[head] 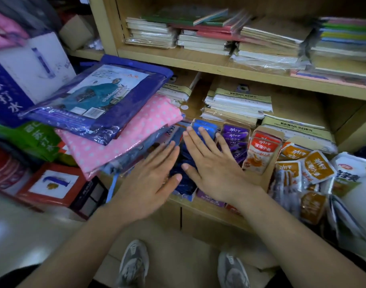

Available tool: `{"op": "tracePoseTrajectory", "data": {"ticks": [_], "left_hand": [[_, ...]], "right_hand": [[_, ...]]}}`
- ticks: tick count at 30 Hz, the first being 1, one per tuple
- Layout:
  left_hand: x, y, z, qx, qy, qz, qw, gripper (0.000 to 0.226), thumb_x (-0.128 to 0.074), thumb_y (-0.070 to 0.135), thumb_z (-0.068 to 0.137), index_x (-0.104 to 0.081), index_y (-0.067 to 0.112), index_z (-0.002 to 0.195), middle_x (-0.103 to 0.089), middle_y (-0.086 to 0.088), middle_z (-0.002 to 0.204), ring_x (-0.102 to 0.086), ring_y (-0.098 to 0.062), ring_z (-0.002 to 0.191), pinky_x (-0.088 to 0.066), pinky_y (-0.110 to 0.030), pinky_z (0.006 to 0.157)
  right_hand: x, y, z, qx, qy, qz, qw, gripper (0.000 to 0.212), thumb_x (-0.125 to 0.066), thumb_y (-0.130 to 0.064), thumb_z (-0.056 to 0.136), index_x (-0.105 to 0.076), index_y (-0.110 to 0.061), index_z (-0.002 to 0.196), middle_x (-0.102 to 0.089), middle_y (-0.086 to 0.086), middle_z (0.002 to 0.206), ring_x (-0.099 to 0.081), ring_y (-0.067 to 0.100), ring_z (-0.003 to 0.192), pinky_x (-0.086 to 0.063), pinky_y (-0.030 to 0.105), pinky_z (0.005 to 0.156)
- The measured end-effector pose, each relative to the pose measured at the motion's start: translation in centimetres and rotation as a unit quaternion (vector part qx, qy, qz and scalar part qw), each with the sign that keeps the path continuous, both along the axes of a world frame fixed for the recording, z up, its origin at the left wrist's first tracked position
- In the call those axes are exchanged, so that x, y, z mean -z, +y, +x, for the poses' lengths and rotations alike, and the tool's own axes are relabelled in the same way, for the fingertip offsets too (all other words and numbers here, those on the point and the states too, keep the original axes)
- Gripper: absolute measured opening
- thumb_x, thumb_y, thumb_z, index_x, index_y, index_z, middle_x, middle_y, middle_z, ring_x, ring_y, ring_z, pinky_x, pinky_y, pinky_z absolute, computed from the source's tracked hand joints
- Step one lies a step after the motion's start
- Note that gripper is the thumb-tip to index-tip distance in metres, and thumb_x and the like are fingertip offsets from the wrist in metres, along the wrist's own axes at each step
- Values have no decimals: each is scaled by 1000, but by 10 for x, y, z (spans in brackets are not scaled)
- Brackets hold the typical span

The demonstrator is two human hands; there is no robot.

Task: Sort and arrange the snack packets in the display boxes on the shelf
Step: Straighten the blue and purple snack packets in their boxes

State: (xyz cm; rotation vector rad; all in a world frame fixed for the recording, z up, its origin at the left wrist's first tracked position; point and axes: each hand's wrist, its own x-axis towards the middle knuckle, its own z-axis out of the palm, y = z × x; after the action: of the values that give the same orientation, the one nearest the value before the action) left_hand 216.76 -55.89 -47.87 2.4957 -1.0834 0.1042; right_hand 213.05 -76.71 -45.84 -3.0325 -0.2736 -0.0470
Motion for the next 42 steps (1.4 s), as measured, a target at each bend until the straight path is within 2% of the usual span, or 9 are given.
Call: {"op": "tracePoseTrajectory", "data": {"ticks": [6, 12, 18, 23, 25, 27, 30, 35, 42], "left_hand": [[40, -8, -52, -72, -48, 52, 995, 68, -15, 51, 106, 2, 12, 159, 11, -4, 167, 14, -14, 154, 1, -34, 125], [54, -17, -42, -87, -46, 45, 994, 66, -15, 49, 107, -1, 13, 160, 9, -3, 168, 8, -19, 155, -9, -42, 126], [41, -16, -43, -102, 10, -49, 993, 70, -10, 56, 103, -1, 16, 160, 6, 3, 168, 10, -6, 153, -4, -33, 126], [17, -16, -35, -123, 17, -103, 987, 71, -20, 53, 102, -19, 11, 159, -14, -1, 167, -4, -11, 155, -10, -30, 125], [7, -15, -30, -125, 15, -115, 985, 66, -34, 48, 99, -39, 10, 153, -38, -6, 158, -27, -22, 150, -25, -36, 121], [-4, -16, -27, -124, 5, -127, 984, 54, -47, 42, 96, -58, 13, 140, -62, -6, 136, -52, -25, 131, -43, -40, 108], [-18, -30, -18, -102, 22, -155, 982, 34, -65, 28, 94, -69, 20, 126, -73, 2, 111, -64, -14, 105, -51, -31, 88], [-32, -70, 3, -7, 40, -133, 990, 31, -71, 27, 90, -71, 28, 121, -73, 12, 111, -63, -1, 105, -52, -26, 91], [-23, -119, 43, 12, -49, -37, 998, 28, -74, 33, 87, -73, 30, 115, -69, 8, 106, -57, -18, 107, -49, -33, 85]], "right_hand": [[7, 7, -5, -11, 41, -12, 999, 64, -7, -56, 103, 20, -31, 156, 23, -13, 163, 27, 17, 150, 16, 50, 122], [10, 5, -13, -18, 50, -26, 998, 62, -10, -54, 105, 18, -33, 156, 22, -15, 163, 28, 17, 149, 16, 50, 121], [3, -3, -18, -19, 19, 12, 1000, 62, -14, -53, 105, 16, -34, 156, 20, -18, 163, 28, 14, 149, 17, 48, 122], [0, -3, -24, -23, 42, 21, 999, 63, -20, -53, 105, 11, -36, 158, 17, -18, 164, 23, 17, 151, 13, 50, 122], [-12, -10, -31, -4, -18, 96, 995, 62, -30, -47, 106, -2, -35, 159, 4, -15, 166, 7, 15, 154, 4, 45, 124], [-24, -26, -40, 35, -106, 181, 977, 53, -46, -36, 104, -33, -26, 155, -33, -5, 160, -26, 19, 149, -19, 45, 121], [-32, -58, -48, 112, -188, 262, 940, 32, -64, -19, 97, -66, -14, 129, -68, 5, 121, -62, 22, 112, -48, 34, 93], [-29, -93, -49, 184, -148, 267, 934, 22, -69, -13, 93, -74, -16, 114, -73, -1, 109, -65, 10, 90, -54, 25, 81], [-14, -105, -28, 168, -119, 240, 949, 28, -72, -12, 89, -72, -19, 117, -70, -2, 108, -63, 10, 96, -53, 24, 87]]}}
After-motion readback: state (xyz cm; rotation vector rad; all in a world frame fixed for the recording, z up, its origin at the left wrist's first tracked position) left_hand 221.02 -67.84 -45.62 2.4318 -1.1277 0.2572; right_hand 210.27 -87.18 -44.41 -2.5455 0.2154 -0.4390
